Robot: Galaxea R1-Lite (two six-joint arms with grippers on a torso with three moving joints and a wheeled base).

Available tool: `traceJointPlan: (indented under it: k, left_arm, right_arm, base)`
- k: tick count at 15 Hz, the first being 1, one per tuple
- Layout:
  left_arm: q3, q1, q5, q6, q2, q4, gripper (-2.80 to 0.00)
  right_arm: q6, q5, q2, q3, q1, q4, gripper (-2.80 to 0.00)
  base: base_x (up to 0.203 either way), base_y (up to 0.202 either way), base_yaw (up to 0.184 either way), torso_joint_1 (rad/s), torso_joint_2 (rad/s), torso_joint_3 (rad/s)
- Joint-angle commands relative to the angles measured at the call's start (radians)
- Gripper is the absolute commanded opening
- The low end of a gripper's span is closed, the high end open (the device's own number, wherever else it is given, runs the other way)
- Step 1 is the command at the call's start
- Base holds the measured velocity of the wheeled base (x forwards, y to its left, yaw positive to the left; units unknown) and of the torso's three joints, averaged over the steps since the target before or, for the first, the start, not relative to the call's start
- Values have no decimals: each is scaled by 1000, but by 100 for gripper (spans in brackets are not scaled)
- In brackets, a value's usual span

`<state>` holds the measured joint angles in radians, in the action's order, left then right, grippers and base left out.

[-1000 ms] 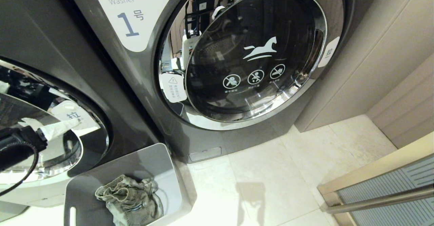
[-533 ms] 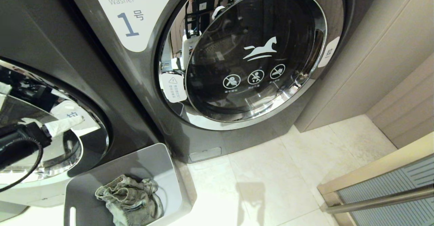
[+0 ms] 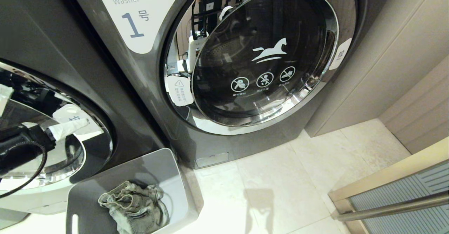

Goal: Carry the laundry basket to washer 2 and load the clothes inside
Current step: Open the lid of the washing machine

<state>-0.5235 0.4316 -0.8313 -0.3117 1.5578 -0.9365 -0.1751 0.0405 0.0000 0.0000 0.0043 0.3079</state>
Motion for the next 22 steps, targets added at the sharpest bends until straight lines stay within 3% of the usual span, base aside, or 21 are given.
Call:
traceJointPlan:
  k: [1, 10, 17, 22]
  left_arm:
    - [20, -2, -9, -4, -28, -8, 0]
    - [81, 5, -11, -8, -103, -12, 0]
    - [174, 81, 0, -40, -275, 4, 0]
    - [197, 172, 20, -47, -512, 211, 0]
  right_arm:
    - [-1, 1, 0, 40, 0, 2, -280]
    - [-1, 1, 1, 40, 0, 2, -280]
    - [-1, 1, 0, 40, 0, 2, -280]
    - [-1, 1, 0, 40, 0, 2, -280]
  base:
    - [0, 0, 0, 0, 0, 0]
    - [0, 0, 0, 0, 0, 0]
    - [0, 0, 0, 0, 0, 0]
    - [0, 0, 0, 0, 0, 0]
